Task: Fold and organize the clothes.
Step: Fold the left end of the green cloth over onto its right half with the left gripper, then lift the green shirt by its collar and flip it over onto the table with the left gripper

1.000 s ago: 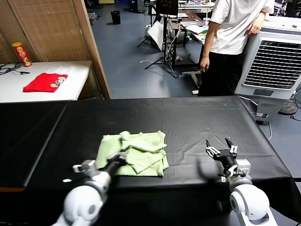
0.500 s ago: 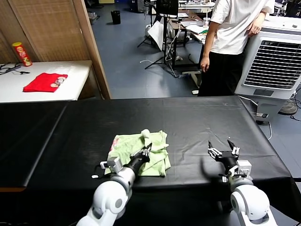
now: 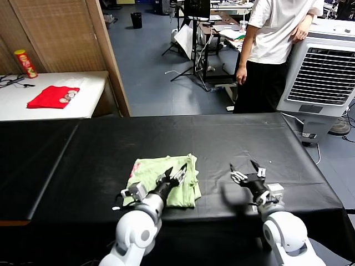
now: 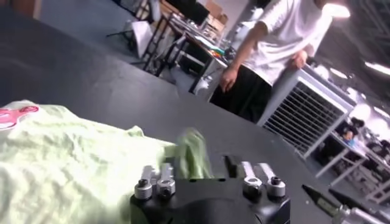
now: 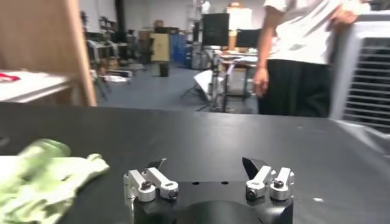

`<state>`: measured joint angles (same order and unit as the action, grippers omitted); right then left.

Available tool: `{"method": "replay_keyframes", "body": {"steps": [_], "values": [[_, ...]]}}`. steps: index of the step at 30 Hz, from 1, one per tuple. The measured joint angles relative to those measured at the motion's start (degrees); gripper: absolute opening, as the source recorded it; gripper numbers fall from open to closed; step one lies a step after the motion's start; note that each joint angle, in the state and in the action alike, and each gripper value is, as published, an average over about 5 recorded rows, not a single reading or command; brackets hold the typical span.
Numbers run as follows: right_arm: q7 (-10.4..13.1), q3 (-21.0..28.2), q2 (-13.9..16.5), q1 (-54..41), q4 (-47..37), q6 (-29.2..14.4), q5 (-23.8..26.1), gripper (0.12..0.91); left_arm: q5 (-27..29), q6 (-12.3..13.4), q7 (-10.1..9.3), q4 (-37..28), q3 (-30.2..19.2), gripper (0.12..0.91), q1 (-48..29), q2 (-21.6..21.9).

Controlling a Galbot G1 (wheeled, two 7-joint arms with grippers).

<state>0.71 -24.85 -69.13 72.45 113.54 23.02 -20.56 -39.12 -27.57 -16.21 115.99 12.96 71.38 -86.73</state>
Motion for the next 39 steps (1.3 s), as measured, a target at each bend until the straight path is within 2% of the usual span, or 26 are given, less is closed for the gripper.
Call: {"method": "replay_keyframes", "body": {"steps": [2,9,12,16,20,23,31,39], "values": [[-0.50,2.54,-0.06,-1.27,-0.30,0.26,-0.36,0.798,0.79,0.37,0.21,0.97,1.18,0.787,0.56,0.31],[-1.59,12.79,-1.06,-6.88,-2.85,0.44,1.88,0.798,5.16,1.64,2.80,4.24,7.74,0.798,4.59,5.94],[-0.99,16.73,-1.75,-8.82,-4.93,0.86,4.93,0.798,6.68,1.76,3.98,4.87,10.71,0.798,6.71,7.51],[1.48,19.65,-2.85,-9.76,-7.66,0.39,11.89,0.798,8.09,2.32,5.00,4.73,13.39,0.798,8.91,8.00],[4.90,19.75,-3.87,-9.51,-8.51,-2.49,18.31,0.798,8.33,2.85,5.76,3.94,14.62,0.798,9.60,7.95],[5.89,18.91,-4.45,-9.14,-8.27,-4.35,19.01,0.798,8.13,3.23,6.50,2.98,15.17,0.798,9.49,7.83],[4.13,15.46,-4.06,-6.76,-5.11,-5.90,13.49,0.798,4.67,4.66,7.95,-0.08,16.96,0.798,8.90,7.56],[3.28,12.96,-3.51,-3.92,-1.52,-6.38,11.72,0.798,-4.58,4.70,8.48,-2.48,18.63,0.798,8.65,7.61]]}}
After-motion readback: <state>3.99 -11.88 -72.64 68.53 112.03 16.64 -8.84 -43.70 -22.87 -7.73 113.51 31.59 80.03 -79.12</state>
